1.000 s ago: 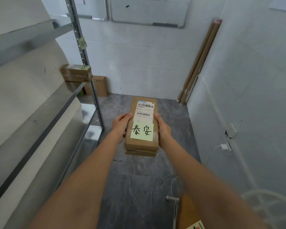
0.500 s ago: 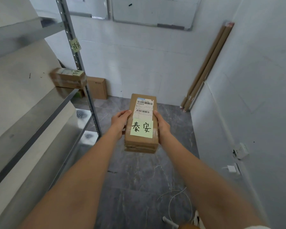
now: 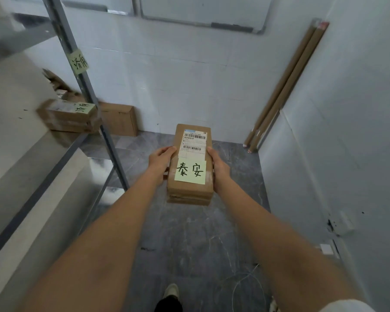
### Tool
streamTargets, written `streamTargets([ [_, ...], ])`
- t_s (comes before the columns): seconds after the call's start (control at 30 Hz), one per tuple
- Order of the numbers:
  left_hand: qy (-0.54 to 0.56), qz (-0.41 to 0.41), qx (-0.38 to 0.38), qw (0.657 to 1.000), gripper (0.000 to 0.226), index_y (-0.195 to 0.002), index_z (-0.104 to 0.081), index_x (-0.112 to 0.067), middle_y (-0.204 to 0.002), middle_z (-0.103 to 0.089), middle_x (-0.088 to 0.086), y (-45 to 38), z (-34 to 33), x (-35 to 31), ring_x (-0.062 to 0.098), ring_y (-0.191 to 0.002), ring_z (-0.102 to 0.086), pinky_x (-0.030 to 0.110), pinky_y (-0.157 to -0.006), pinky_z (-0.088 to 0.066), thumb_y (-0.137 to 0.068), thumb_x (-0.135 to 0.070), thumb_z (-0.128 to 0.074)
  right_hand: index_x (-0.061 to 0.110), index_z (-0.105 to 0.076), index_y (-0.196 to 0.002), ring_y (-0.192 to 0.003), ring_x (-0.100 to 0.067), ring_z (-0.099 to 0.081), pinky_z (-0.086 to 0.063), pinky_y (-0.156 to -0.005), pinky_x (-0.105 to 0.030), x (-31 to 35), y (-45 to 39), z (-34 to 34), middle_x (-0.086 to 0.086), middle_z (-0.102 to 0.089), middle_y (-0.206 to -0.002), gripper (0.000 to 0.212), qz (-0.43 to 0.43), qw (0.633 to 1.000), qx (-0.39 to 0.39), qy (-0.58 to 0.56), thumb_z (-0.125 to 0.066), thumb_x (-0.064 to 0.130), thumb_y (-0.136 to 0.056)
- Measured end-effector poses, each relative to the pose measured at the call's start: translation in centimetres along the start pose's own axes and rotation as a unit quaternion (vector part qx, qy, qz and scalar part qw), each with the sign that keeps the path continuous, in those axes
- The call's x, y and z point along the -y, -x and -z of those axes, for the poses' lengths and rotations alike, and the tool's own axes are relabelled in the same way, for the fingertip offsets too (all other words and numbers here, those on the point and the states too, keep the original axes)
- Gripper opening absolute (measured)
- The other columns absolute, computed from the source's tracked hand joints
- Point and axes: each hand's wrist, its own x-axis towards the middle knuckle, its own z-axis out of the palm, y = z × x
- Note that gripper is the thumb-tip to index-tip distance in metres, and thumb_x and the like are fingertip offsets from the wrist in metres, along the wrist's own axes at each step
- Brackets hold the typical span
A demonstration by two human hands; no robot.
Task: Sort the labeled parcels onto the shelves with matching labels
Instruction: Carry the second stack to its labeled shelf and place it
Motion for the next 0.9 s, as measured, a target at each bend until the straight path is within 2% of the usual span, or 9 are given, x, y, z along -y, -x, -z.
streamTargets([
  [0.13, -0.004, 0.002, 0.008, 1.0, 0.029, -0.118, -0.065, -0.02, -0.106, -0.071, 0.004, -4.0, -0.7, -2.2, 0.029, -0.091, -0.066, 0.038, -0.075, -0.055, -0.091, -0.032, -0.066, 0.006, -0.069, -0.088, -0.088, -0.033, -0.071, -0.058, -0.09, -0.052, 1.6, -3.2, -2.0, -0.015, -0.075, -0.094, 0.033, 0.003, 1.0, -0.002, -0.005, -0.081, 0.035, -0.077],
  [0.23, -0.002, 0.005, 0.006, 1.0, 0.031, -0.118, -0.066, -0.019, -0.106, -0.072, 0.005, -6.8, -1.5, -3.4, 0.03, -0.092, -0.068, 0.035, -0.07, -0.055, -0.09, -0.032, -0.068, 0.007, -0.068, -0.09, -0.094, -0.035, -0.072, -0.058, -0.091, -0.051, 3.0, -5.5, -3.0, -0.015, -0.074, -0.096, 0.034, 0.005, 1.0, -0.007, 0.002, -0.08, 0.036, -0.077],
  [0.37, 0.0, 0.012, 0.011, 1.0, 0.026, -0.114, -0.065, -0.02, -0.1, -0.071, 0.003, -10.6, -3.1, -4.4, 0.029, -0.088, -0.067, 0.038, -0.073, -0.056, -0.091, -0.032, -0.067, 0.005, -0.069, -0.103, -0.1, -0.035, -0.072, -0.058, -0.09, -0.052, 4.6, -9.1, -3.9, -0.016, -0.075, -0.103, 0.047, -0.003, 1.0, -0.018, -0.001, -0.082, 0.039, -0.073],
  [0.47, -0.006, 0.023, 0.015, 1.0, 0.019, -0.108, -0.064, -0.023, -0.094, -0.07, -0.001, -13.2, -4.8, -5.0, 0.026, -0.08, -0.066, 0.035, -0.064, -0.054, -0.091, -0.032, -0.066, 0.003, -0.069, -0.107, -0.099, -0.035, -0.073, -0.058, -0.089, -0.053, 5.9, -12.3, -4.0, -0.017, -0.075, -0.105, 0.051, -0.013, 1.0, -0.02, -0.003, -0.083, 0.038, -0.072],
  [0.6, -0.016, 0.019, 0.025, 0.999, 0.023, -0.114, -0.061, -0.023, -0.101, -0.068, 0.001, -17.5, -7.0, -7.1, 0.028, -0.082, -0.064, 0.034, -0.063, -0.053, -0.094, -0.034, -0.062, 0.001, -0.07, -0.108, -0.099, -0.038, -0.073, -0.058, -0.088, -0.055, 9.1, -17.2, -5.0, -0.018, -0.076, -0.102, 0.052, -0.011, 1.0, 0.01, 0.001, -0.083, 0.036, -0.073],
  [0.73, -0.026, 0.026, 0.03, 0.999, 0.037, -0.13, -0.052, -0.032, -0.104, -0.063, -0.001, -21.5, -8.7, -10.0, 0.03, -0.084, -0.063, 0.034, -0.064, -0.052, -0.094, -0.036, -0.059, 0.003, -0.07, -0.104, -0.095, -0.035, -0.073, -0.061, -0.085, -0.047, 12.6, -21.7, -6.6, -0.017, -0.077, -0.1, 0.045, -0.009, 0.999, 0.039, 0.022, -0.081, 0.036, -0.075],
  [0.9, -0.019, 0.024, 0.017, 0.999, 0.041, -0.133, -0.053, -0.027, -0.103, -0.063, -0.002, -26.2, -9.0, -12.6, 0.026, -0.076, -0.062, 0.028, -0.054, -0.048, -0.094, -0.038, -0.056, 0.003, -0.068, -0.114, -0.096, -0.037, -0.073, -0.058, -0.088, -0.055, 15.3, -27.2, -9.9, -0.018, -0.076, -0.104, 0.066, -0.018, 0.996, 0.077, 0.044, -0.084, 0.044, -0.065],
])
